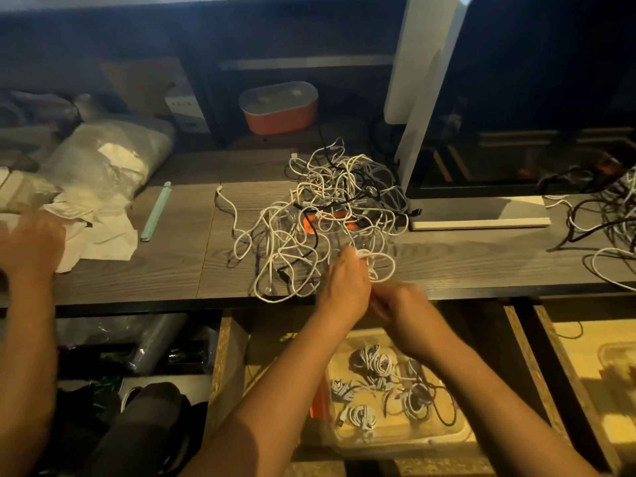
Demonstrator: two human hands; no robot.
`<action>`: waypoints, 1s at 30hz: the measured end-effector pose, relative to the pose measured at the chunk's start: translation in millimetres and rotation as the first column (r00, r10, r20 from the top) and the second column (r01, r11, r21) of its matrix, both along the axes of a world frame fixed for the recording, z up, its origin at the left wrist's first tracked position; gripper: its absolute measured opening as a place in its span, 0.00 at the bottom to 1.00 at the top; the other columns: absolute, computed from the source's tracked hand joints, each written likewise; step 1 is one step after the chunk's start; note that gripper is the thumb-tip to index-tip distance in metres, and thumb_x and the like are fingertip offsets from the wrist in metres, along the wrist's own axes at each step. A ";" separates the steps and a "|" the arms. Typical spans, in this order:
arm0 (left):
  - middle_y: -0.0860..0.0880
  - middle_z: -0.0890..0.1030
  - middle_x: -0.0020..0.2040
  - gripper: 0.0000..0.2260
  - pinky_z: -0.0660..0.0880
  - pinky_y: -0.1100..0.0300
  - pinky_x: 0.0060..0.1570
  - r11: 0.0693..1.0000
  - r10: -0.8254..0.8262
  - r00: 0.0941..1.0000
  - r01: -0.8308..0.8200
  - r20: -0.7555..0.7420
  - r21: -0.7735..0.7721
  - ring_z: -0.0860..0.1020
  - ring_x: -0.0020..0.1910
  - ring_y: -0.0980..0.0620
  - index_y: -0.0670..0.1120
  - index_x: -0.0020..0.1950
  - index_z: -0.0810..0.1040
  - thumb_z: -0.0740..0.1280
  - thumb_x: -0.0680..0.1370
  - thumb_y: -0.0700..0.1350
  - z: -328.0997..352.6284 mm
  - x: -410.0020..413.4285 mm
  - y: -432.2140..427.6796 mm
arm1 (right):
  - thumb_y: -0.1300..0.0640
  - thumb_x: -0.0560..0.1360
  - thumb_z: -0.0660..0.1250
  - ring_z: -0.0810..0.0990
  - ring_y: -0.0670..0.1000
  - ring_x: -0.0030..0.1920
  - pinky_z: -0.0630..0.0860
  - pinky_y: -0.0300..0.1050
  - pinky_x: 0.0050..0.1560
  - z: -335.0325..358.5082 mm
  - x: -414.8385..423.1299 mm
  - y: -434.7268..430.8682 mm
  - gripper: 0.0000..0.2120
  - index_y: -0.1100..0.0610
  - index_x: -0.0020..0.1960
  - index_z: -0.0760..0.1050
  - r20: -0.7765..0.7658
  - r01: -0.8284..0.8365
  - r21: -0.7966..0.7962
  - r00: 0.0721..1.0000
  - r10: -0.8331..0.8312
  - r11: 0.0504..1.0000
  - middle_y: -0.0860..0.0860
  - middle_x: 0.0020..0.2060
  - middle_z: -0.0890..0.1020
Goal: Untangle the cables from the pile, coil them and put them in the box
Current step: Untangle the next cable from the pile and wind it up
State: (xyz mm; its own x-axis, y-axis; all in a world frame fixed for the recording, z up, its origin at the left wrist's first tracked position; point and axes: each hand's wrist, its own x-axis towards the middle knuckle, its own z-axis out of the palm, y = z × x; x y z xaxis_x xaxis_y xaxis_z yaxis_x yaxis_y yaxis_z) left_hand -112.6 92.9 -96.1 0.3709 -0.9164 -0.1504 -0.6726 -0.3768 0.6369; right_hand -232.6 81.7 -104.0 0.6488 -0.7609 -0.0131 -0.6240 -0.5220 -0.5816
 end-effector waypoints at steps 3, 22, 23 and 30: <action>0.41 0.77 0.53 0.10 0.66 0.53 0.41 0.986 -0.144 0.989 0.142 0.012 0.088 0.75 0.50 0.42 0.43 0.55 0.69 0.52 0.83 0.46 0.6 -2.8 4.7 | 0.56 0.75 0.68 0.77 0.45 0.36 0.76 0.39 0.39 16.6 -9.1 -16.8 0.03 0.55 0.44 0.80 -0.032 0.038 -0.095 0.999 -0.041 0.995 0.47 0.36 0.80; 0.43 0.77 0.62 0.23 0.62 0.65 0.53 0.992 -0.101 0.844 0.127 -0.526 0.013 0.73 0.62 0.49 0.44 0.66 0.75 0.46 0.83 0.54 20.0 -9.8 1.4 | 0.68 0.73 0.67 0.78 0.42 0.33 0.73 0.33 0.33 51.1 -21.2 -53.5 0.06 0.64 0.45 0.70 0.363 -0.159 0.543 0.930 -0.060 0.824 0.53 0.36 0.77; 0.43 0.78 0.61 0.23 0.61 0.66 0.49 0.992 -0.103 0.848 0.122 -0.520 0.002 0.74 0.58 0.51 0.44 0.65 0.75 0.47 0.83 0.53 18.8 -9.4 1.2 | 0.68 0.73 0.66 0.76 0.42 0.32 0.72 0.33 0.32 52.1 -22.5 -54.2 0.05 0.64 0.45 0.70 0.379 -0.159 0.598 0.920 -0.102 0.786 0.53 0.35 0.77; 0.45 0.80 0.45 0.27 0.75 0.56 0.48 0.991 0.039 0.511 -0.128 -0.859 -0.030 0.78 0.45 0.48 0.45 0.48 0.79 0.52 0.78 0.66 8.0 -25.6 -0.8 | 0.59 0.65 0.71 0.75 0.48 0.26 0.72 0.36 0.25 47.2 -18.9 -49.7 0.03 0.56 0.35 0.77 0.506 -0.099 0.744 0.729 -0.461 0.661 0.51 0.27 0.78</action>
